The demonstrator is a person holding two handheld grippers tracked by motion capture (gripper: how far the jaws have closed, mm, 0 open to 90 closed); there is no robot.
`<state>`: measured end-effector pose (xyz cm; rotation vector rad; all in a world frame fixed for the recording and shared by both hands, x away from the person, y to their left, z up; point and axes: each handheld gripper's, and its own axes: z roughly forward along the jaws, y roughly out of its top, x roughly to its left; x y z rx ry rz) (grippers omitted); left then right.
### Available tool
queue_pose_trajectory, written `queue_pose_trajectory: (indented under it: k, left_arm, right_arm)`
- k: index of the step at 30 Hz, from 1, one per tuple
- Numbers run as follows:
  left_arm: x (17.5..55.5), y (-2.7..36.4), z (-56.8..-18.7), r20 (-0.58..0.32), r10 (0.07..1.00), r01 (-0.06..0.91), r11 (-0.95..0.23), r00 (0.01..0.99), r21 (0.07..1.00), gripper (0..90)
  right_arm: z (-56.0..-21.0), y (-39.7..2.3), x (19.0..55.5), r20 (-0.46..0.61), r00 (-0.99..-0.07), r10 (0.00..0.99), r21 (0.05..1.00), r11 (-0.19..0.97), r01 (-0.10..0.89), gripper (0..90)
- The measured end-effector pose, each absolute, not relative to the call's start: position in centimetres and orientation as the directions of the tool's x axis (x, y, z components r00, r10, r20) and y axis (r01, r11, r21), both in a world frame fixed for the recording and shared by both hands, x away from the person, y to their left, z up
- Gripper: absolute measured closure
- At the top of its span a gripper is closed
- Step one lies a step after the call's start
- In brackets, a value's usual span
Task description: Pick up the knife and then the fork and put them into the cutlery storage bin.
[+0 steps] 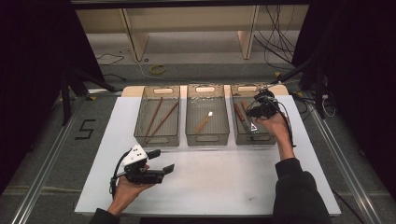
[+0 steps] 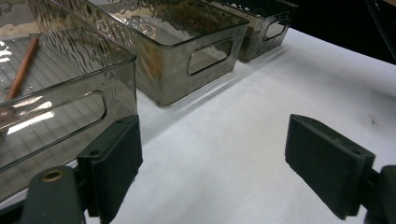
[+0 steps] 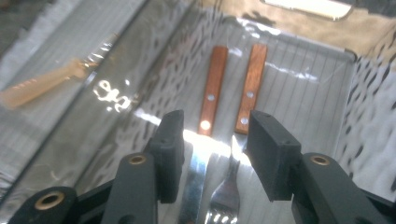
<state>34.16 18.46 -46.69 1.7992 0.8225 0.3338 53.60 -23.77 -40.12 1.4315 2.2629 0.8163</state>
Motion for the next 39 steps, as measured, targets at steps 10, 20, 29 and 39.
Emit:
queue_pose_trajectory:
  k: [10,20,29,39]
  left_arm:
    - [34.2,18.5,-46.7,-0.161,0.674,0.373,-0.181,0.721,0.91,18.2]
    - [34.2,18.5,-46.7,-0.163,0.67,0.371,-0.178,0.724,0.912,18.0]
    - [34.2,18.5,-46.8,-0.168,0.673,0.376,-0.175,0.721,0.91,18.0]
    - [34.3,18.5,-46.7,-0.173,0.674,0.381,-0.173,0.718,0.908,18.0]
  right_arm:
    - [-39.0,-23.6,52.0,0.055,-0.489,0.871,0.677,0.328,0.659,49.5]
    - [-37.8,-22.8,49.3,0.086,-0.552,0.829,0.739,0.318,0.593,43.7]
    - [-38.1,-21.8,46.0,0.098,-0.595,0.798,0.782,0.307,0.541,41.1]
    - [-38.8,-21.3,43.6,0.14,-0.636,0.759,0.806,0.286,0.519,38.6]
